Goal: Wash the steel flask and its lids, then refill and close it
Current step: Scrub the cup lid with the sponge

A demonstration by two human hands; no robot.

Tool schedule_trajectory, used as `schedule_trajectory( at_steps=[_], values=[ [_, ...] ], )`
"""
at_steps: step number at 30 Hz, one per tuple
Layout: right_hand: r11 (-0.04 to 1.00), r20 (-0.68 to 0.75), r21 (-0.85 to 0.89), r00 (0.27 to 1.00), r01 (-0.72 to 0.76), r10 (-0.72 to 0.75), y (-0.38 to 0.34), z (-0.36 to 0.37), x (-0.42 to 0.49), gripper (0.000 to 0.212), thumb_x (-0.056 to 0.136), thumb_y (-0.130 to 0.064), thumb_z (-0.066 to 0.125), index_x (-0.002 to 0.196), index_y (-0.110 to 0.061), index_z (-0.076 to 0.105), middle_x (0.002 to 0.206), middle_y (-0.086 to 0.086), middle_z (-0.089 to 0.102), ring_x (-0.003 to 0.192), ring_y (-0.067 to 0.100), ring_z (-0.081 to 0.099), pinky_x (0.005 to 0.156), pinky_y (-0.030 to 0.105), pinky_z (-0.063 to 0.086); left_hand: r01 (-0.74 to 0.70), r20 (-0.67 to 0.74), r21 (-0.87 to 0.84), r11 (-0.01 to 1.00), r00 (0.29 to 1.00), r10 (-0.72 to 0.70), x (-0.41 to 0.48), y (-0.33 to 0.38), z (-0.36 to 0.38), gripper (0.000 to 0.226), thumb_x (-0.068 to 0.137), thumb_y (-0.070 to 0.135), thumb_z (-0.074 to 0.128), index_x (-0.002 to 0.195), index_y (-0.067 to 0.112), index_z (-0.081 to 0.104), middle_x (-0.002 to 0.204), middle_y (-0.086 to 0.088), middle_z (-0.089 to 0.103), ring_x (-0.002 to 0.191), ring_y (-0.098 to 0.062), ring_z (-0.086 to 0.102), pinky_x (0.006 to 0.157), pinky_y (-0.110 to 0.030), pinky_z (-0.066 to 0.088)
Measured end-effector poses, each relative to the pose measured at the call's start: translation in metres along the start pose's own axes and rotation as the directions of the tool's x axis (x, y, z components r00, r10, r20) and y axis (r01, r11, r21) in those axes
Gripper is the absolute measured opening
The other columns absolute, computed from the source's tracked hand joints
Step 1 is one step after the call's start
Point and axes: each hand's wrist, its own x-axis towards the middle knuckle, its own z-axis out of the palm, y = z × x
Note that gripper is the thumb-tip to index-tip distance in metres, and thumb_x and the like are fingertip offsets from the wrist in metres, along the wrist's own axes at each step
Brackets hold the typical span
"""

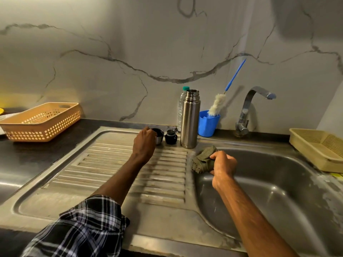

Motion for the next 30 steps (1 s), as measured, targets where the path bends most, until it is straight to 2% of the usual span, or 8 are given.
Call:
schedule_trajectory(
  at_steps=[9,11,13,16,18,22,25,30],
  values=[
    [1.0,-0.01,0.005,1.0,0.014,-0.014,0.003,0.0,0.004,0.017,0.079,0.001,0.056,0.065,-0.008,0.06,0.065,0.007,0.059,0.063,0.021,0.055,0.056,0.028,0.044,0.048,-0.019,-0.002,0.999,0.999,-0.048,0.002,-0.008,0.013,0.014,0.096,0.002,0.057,0.093,0.003,0.071,0.101,-0.016,0.071,0.085,-0.033,0.069,0.06,-0.037,0.048],
    [1.0,-0.001,0.003,1.0,0.011,-0.011,0.004,-0.001,0.004,0.017,0.08,0.001,0.056,0.066,-0.008,0.06,0.066,0.007,0.06,0.063,0.021,0.055,0.056,0.028,0.045,0.021,0.002,0.015,1.0,1.0,-0.021,0.0,-0.006,0.013,0.019,0.096,-0.001,0.056,0.104,0.004,0.072,0.118,-0.017,0.068,0.092,-0.031,0.07,0.066,-0.035,0.054],
    [1.0,0.005,-0.003,1.0,0.006,-0.006,0.004,0.0,0.005,0.016,0.08,0.001,0.056,0.068,-0.008,0.061,0.068,0.008,0.061,0.065,0.021,0.057,0.058,0.029,0.047,0.01,0.053,0.026,1.0,0.999,-0.012,-0.002,-0.007,0.013,0.035,0.096,-0.003,0.056,0.129,0.007,0.064,0.142,-0.023,0.055,0.104,-0.035,0.069,0.079,-0.038,0.059],
    [1.0,-0.004,0.013,1.0,0.007,-0.007,0.004,0.0,0.007,0.016,0.078,0.001,0.055,0.066,-0.008,0.06,0.067,0.009,0.06,0.067,0.023,0.057,0.064,0.035,0.048,0.047,0.037,0.004,0.999,0.998,-0.047,-0.006,-0.005,0.01,0.058,0.097,-0.003,0.057,0.151,0.014,0.045,0.148,-0.031,0.046,0.104,-0.039,0.069,0.081,-0.042,0.06],
    [0.999,-0.017,0.032,1.0,0.006,-0.005,0.002,-0.001,0.008,0.017,0.077,0.001,0.055,0.064,-0.008,0.06,0.067,0.009,0.06,0.07,0.026,0.057,0.066,0.039,0.05,0.045,-0.029,-0.056,0.997,0.998,-0.046,-0.011,0.006,0.004,0.05,0.096,0.001,0.062,0.144,0.011,0.052,0.135,-0.029,0.058,0.094,-0.037,0.07,0.072,-0.042,0.059],
    [0.997,-0.038,0.078,0.999,-0.029,0.032,-0.005,-0.007,0.011,0.017,0.082,0.0,0.055,0.069,-0.011,0.062,0.073,0.008,0.064,0.076,0.025,0.062,0.07,0.039,0.055,0.008,-0.084,-0.187,0.982,0.996,-0.025,-0.023,0.048,-0.012,0.008,0.097,0.009,0.061,0.102,0.008,0.068,0.089,-0.01,0.071,0.068,-0.018,0.059,0.058,-0.03,0.045],
    [0.989,-0.033,0.123,0.996,-0.077,0.082,-0.014,-0.017,0.015,0.014,0.084,-0.003,0.057,0.077,-0.014,0.06,0.082,0.008,0.065,0.083,0.023,0.063,0.066,0.034,0.053,-0.04,-0.045,-0.258,0.965,0.999,0.03,-0.031,0.09,-0.013,0.007,0.099,0.014,0.06,0.102,0.012,0.066,0.086,-0.004,0.07,0.067,-0.012,0.059,0.06,-0.03,0.054],
    [0.98,0.033,0.179,0.996,-0.092,0.087,-0.039,-0.062,0.029,0.026,0.085,0.008,0.055,0.097,-0.013,0.066,0.089,0.007,0.063,0.094,0.025,0.06,0.08,0.039,0.049,-0.154,0.003,-0.323,0.934,0.986,0.164,-0.037,0.162,-0.011,0.008,0.098,0.019,0.057,0.1,0.017,0.065,0.087,0.001,0.067,0.075,-0.015,0.063,0.072,-0.038,0.058]
  ],
)
